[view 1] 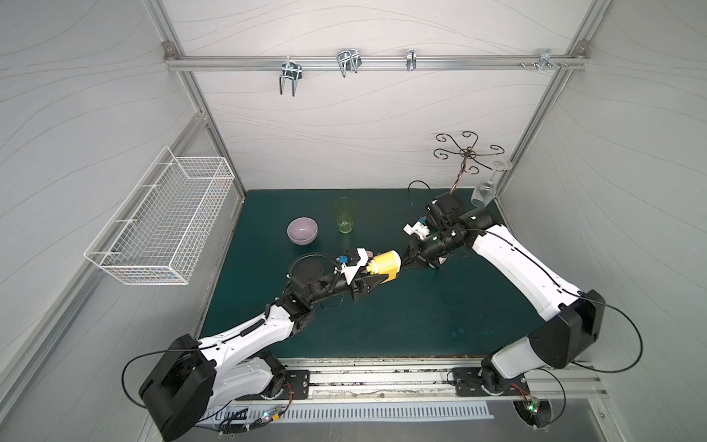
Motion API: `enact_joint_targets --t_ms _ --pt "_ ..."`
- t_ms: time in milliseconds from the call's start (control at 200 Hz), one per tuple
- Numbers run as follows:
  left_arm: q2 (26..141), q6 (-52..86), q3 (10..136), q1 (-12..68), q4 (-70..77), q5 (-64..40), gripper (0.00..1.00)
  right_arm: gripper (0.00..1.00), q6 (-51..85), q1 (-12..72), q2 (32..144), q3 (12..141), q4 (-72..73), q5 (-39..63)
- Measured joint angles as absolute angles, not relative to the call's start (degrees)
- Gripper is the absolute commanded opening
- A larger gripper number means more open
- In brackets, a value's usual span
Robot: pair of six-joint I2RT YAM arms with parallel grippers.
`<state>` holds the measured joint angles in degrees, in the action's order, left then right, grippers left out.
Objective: Put the tray back into the pencil sharpener
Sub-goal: Close the container of the pencil sharpener.
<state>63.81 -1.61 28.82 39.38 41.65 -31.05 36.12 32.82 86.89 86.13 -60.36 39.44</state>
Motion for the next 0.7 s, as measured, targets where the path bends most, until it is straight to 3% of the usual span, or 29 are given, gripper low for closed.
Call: enact_joint_targets --t_ms 380,565,700 --pt "64.95 -0.93 28.82 39.09 42.70 -29.04 0.00 0.07 42.65 31.11 86.46 80.62 -51.48 42.74" --pt "65.54 -0.82 28.82 39.29 43.99 -28.69 0.00 0.22 40.36 26.24 85.43 80.86 -52.82 45.23" --pt "65.73 -1.72 28.80 39.44 42.22 -30.39 0.00 0.39 29.26 17.39 84.14 86.76 -60.14 38.61"
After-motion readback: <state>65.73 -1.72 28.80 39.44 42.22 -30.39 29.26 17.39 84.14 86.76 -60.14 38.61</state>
